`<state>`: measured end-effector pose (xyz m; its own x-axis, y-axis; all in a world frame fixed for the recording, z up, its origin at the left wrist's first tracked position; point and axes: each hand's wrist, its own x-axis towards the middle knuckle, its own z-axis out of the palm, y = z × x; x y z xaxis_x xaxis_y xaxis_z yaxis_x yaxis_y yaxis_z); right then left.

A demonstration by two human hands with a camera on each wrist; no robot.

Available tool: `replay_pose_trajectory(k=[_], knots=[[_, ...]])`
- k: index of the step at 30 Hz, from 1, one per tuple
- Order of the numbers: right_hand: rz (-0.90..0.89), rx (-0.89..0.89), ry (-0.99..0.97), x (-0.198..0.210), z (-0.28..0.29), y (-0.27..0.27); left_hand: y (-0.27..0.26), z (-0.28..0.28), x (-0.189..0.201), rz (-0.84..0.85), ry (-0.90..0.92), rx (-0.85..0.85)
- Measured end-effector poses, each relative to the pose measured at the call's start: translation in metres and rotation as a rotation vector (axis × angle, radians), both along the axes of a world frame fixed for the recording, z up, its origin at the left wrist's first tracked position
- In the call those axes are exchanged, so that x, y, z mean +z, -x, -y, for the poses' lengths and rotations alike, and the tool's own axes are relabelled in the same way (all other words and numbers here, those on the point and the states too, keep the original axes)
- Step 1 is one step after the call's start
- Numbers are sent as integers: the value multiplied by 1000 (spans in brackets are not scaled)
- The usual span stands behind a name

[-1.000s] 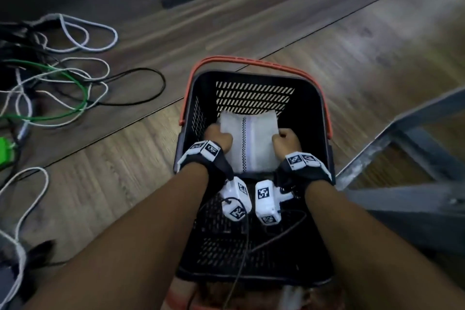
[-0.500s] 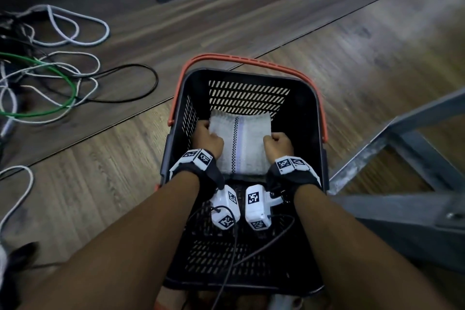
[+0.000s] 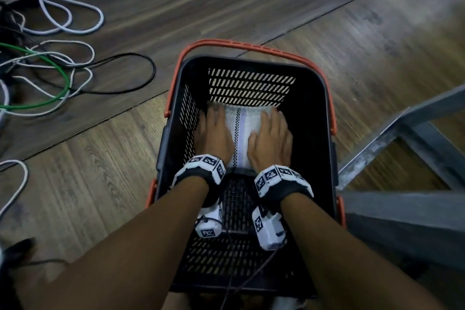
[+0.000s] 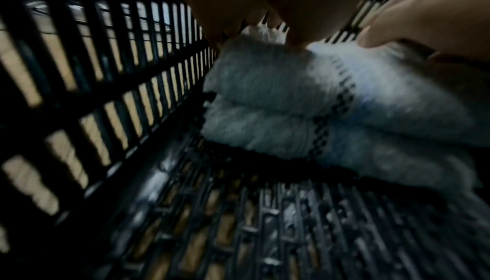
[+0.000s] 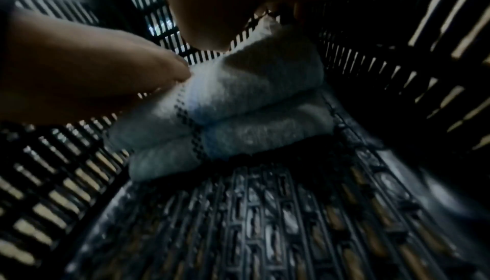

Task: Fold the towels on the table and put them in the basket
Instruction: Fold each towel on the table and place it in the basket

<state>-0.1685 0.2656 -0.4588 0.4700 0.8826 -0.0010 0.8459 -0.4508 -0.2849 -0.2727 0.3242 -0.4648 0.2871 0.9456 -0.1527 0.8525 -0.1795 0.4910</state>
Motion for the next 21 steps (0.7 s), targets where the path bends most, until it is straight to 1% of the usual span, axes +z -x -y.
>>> replay_pose_trajectory(k=[1, 3, 5, 7, 9, 11, 14, 16, 19, 21], knots=[[52, 38, 62, -8, 1, 0, 1, 1, -8, -65, -10, -47], [83, 50, 153, -26, 5, 0, 4, 2, -25, -123, -16, -88], [74, 37, 136, -41, 8, 2, 5, 3, -41, -123, -72, -99], [51, 14, 58, -51, 8, 5, 3, 4, -53, -104, -116, -91], [44, 8, 17, -55, 8, 4, 1, 3, -56, -106, -128, -91], [13, 18, 51, -52, 6, 4, 0, 2, -52, -123, -109, -97], [-30, 61, 187, -34, 6, 1, 1, 3, -33, -207, -10, -141], [-55, 116, 336, -16, 4, -1, 3, 3, -16, -302, 121, -164], [-155, 168, 535, 32, 5, 0, 5, 4, 37, -450, 365, -202], [-231, 211, 545, 70, 18, 3, 8, 10, 81, -470, 423, -294]])
